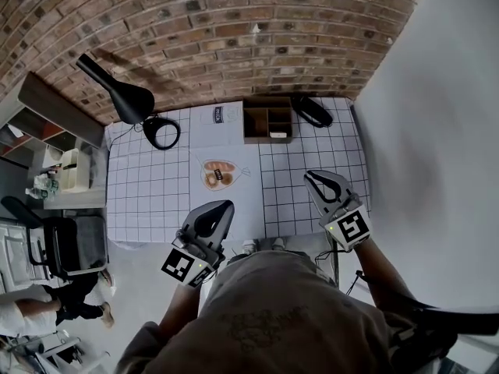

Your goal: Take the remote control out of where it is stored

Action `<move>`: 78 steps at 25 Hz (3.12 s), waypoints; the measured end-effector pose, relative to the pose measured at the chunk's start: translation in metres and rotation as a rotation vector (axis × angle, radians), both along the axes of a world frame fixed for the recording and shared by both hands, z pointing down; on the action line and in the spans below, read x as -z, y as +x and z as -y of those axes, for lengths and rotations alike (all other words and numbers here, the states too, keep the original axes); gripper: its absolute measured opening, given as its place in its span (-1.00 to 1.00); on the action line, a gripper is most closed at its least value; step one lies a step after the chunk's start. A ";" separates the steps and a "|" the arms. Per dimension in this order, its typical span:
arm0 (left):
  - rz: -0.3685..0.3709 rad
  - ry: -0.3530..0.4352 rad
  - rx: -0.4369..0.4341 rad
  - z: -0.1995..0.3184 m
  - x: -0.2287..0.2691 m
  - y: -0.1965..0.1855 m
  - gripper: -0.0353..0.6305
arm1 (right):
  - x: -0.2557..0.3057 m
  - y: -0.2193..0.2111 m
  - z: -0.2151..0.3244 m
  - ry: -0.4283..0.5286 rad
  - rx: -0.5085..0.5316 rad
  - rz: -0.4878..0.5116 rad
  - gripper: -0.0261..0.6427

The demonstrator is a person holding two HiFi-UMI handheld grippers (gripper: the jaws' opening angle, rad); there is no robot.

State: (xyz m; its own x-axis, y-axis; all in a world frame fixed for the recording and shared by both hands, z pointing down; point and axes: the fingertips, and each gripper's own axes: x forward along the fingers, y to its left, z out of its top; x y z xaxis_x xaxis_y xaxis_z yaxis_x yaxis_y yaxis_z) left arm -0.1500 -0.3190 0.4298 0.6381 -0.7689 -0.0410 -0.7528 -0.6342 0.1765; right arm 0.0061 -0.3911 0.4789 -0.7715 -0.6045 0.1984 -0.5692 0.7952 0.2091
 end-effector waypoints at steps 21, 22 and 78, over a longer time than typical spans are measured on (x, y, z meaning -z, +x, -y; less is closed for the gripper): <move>-0.018 -0.034 0.012 0.024 -0.014 -0.006 -0.88 | -0.110 -0.037 0.113 -0.044 0.067 -0.309 -0.52; -0.019 -0.036 0.015 0.025 -0.015 -0.007 -0.88 | -0.115 -0.038 0.118 -0.035 0.065 -0.326 -0.50; -0.023 -0.153 0.113 0.041 -0.052 -0.019 -0.88 | -0.320 -0.068 0.208 -0.090 0.351 -1.048 -0.21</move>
State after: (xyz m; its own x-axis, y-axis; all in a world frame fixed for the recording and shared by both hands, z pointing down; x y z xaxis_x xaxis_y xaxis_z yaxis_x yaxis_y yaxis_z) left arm -0.1686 -0.3597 0.4822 0.5476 -0.8339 0.0686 -0.8124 -0.5102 0.2824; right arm -0.0615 -0.5990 0.7986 -0.3213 -0.3362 0.8853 0.1158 0.9139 0.3891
